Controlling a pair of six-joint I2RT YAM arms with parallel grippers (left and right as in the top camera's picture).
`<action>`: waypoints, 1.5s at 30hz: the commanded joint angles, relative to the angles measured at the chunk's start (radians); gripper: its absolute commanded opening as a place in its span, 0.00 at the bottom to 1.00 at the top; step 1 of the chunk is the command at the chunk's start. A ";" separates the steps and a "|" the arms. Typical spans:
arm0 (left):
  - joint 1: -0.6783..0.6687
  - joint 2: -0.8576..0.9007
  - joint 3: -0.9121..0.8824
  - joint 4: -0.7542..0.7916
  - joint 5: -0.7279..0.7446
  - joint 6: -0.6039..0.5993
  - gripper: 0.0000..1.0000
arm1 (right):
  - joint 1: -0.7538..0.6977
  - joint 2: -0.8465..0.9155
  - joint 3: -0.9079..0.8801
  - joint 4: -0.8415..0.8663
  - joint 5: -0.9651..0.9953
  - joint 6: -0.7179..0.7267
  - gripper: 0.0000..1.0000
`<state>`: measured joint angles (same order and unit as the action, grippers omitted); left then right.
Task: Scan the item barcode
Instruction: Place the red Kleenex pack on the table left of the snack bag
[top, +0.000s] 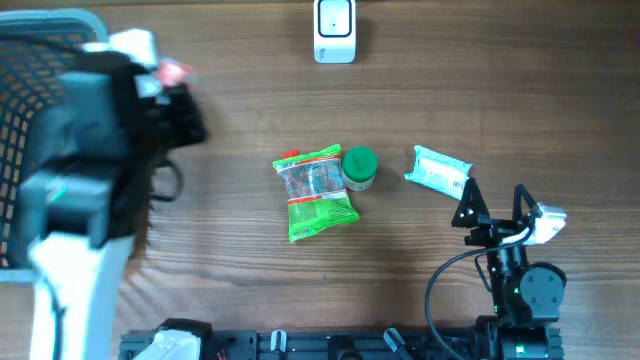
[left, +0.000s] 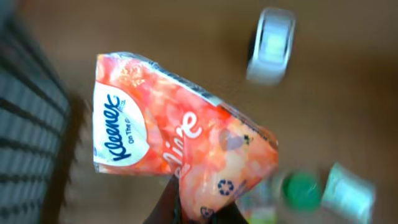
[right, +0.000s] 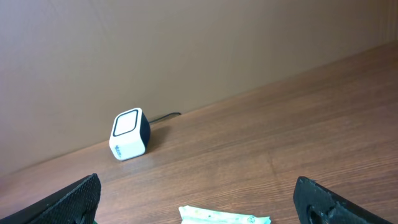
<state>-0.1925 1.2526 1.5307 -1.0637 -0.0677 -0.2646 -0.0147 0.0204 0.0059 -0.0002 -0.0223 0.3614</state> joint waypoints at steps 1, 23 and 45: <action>-0.118 0.127 -0.203 0.034 -0.182 -0.142 0.04 | 0.003 -0.006 -0.001 0.003 -0.005 -0.014 1.00; -0.216 0.139 -0.590 0.396 -0.151 -0.372 0.04 | 0.003 -0.006 -0.001 0.004 -0.005 -0.014 1.00; -0.216 0.093 -0.439 0.355 -0.153 -0.341 1.00 | 0.003 -0.006 -0.001 0.004 -0.005 -0.014 1.00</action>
<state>-0.4068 1.5307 0.9688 -0.7082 -0.2008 -0.6876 -0.0147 0.0204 0.0059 -0.0002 -0.0223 0.3614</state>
